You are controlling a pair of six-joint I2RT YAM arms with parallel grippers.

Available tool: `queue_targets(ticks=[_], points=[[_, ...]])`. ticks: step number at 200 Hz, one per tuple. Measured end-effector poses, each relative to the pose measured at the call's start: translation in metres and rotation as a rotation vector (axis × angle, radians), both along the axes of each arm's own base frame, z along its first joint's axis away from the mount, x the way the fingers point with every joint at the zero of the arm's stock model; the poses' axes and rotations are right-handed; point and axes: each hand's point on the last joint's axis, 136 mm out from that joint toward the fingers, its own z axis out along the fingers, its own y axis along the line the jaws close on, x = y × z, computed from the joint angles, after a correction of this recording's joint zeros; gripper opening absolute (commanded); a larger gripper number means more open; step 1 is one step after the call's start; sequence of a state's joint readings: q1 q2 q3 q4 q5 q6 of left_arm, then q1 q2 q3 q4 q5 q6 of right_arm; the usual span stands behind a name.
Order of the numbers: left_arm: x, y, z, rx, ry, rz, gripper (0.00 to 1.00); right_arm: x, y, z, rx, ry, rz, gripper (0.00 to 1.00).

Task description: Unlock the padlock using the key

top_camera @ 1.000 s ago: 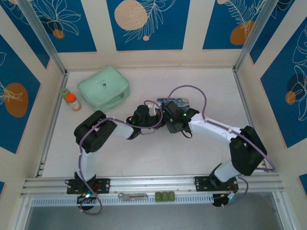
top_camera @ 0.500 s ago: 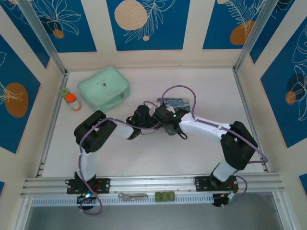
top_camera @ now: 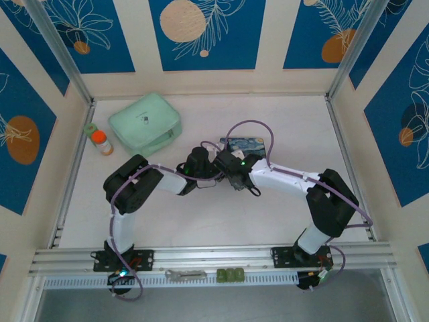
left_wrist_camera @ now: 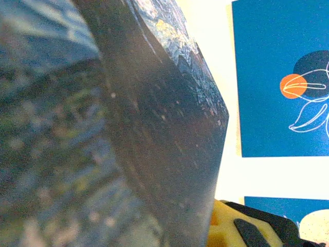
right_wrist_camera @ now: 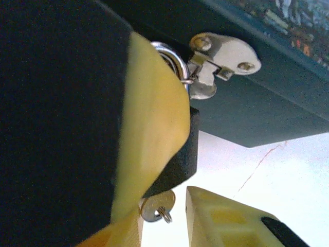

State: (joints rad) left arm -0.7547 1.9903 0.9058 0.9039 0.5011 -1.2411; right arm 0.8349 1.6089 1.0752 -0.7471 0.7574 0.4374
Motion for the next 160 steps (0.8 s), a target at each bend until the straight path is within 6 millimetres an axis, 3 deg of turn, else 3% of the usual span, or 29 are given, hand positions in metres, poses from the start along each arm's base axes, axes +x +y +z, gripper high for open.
queue_targets(ticks=[24,50,92,160], points=[[0.0010,0.0006,0.0003,-0.003,0.006,0.004,0.00,0.0017,0.0019,-0.0007,0.008,-0.012,0.000,0.16],[0.0038,0.0018,0.0003,-0.002,0.003,0.017,0.00,0.0036,0.0034,-0.0008,0.016,-0.023,0.001,0.00],[0.0040,0.0036,-0.0034,0.009,0.013,0.022,0.00,0.0037,0.0043,-0.0053,0.116,0.002,0.003,0.00],[0.0043,0.0057,-0.0067,0.016,0.017,0.034,0.00,0.0033,0.0068,-0.0061,0.611,0.183,-0.005,0.00]])
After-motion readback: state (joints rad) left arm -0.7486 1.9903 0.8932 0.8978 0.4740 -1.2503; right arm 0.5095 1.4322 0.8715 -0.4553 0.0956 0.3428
